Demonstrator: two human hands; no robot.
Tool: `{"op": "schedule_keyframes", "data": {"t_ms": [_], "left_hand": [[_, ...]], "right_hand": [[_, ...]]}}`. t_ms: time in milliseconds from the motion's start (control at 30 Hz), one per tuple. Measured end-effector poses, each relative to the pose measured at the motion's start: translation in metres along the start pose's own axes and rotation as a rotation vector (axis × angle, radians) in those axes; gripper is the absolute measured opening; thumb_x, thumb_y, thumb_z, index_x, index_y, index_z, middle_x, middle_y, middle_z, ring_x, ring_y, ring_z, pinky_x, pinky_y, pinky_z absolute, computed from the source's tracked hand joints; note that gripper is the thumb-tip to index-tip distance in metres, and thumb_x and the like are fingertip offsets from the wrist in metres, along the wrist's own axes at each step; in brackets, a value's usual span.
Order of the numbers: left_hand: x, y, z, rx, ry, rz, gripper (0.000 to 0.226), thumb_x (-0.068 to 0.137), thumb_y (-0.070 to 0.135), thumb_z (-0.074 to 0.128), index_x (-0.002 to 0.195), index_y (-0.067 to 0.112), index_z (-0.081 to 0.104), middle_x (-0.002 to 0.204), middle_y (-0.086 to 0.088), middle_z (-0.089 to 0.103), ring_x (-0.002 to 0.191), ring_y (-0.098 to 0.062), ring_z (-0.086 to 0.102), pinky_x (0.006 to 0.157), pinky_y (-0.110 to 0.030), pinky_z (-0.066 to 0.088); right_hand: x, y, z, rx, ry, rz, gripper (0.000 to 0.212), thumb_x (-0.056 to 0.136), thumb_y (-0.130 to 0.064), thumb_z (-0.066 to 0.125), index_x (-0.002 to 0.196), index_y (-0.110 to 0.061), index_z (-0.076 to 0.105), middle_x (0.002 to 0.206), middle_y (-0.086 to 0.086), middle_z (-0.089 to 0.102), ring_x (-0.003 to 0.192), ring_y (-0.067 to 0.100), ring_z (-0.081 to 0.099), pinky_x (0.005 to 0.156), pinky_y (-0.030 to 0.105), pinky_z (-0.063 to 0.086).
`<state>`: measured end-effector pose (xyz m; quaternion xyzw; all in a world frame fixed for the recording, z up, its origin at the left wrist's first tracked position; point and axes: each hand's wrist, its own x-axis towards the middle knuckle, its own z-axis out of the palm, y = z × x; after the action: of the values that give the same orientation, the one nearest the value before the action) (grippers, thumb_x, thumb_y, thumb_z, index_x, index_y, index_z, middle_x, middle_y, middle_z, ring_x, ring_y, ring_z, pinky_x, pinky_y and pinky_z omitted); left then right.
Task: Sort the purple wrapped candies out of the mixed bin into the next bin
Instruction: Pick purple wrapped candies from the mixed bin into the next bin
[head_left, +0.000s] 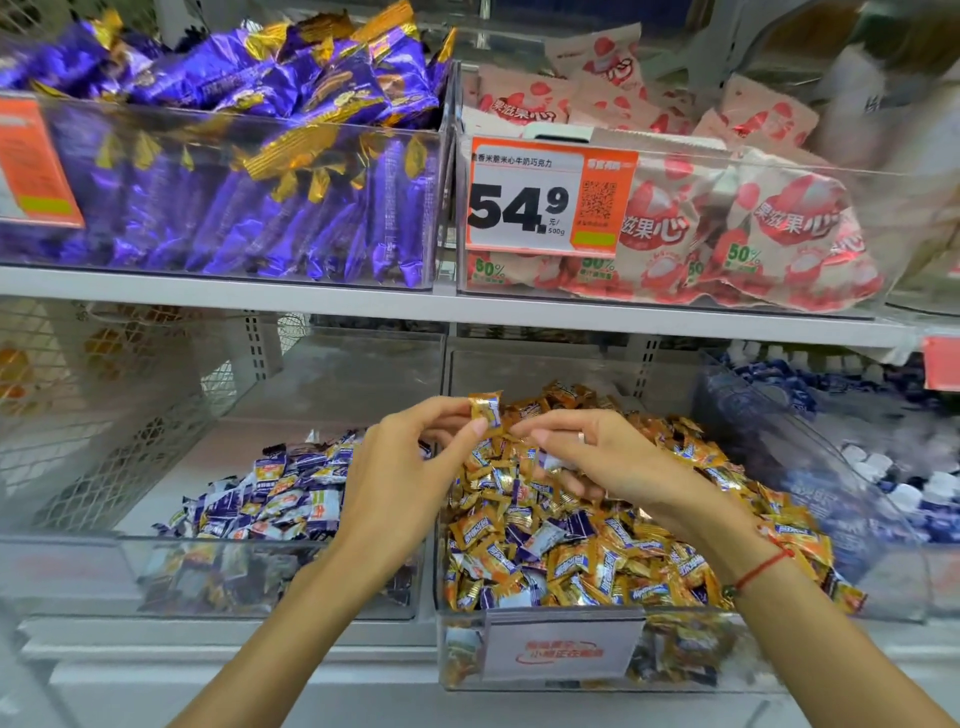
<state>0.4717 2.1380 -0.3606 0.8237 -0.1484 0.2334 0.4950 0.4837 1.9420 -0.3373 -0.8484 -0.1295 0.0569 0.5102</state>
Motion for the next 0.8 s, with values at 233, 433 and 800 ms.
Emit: {"op": "schedule_keyframes", "data": {"t_ms": [233,433,800], "left_hand": [[0.028,0.006,0.017,0.582,-0.128,0.083,0.056,0.094,0.04,0.056,0.145,0.024,0.041,0.127,0.003,0.061,0.122,-0.02,0.048,0.094,-0.035,0.038],[0.001,-0.012,-0.005,0.218,-0.09,0.043,0.032,0.095,0.031,0.055,0.126,0.036,0.058,0.125,0.021,0.057,0.117,-0.002,0.048,0.092,-0.023,0.036],[-0.022,-0.02,-0.02,0.108,-0.114,0.047,0.037,0.082,0.06,0.044,0.109,0.044,0.065,0.117,0.034,0.058,0.115,0.011,0.049,0.099,-0.03,0.045]], "right_hand": [[0.01,0.008,-0.007,0.047,0.146,0.107,0.045,0.091,-0.044,0.059,0.132,-0.027,0.05,0.086,-0.003,0.068,0.055,0.004,0.05,0.047,0.017,0.039],[0.01,0.023,-0.002,-0.674,-0.25,0.028,0.041,0.081,-0.035,0.075,0.119,-0.034,0.06,0.128,-0.007,0.055,0.114,0.01,0.05,0.097,0.034,0.042],[0.011,0.016,0.009,-0.457,-0.175,-0.138,0.022,0.079,-0.038,0.077,0.088,-0.02,0.067,0.086,-0.01,0.065,0.082,0.001,0.061,0.076,0.024,0.048]]}}
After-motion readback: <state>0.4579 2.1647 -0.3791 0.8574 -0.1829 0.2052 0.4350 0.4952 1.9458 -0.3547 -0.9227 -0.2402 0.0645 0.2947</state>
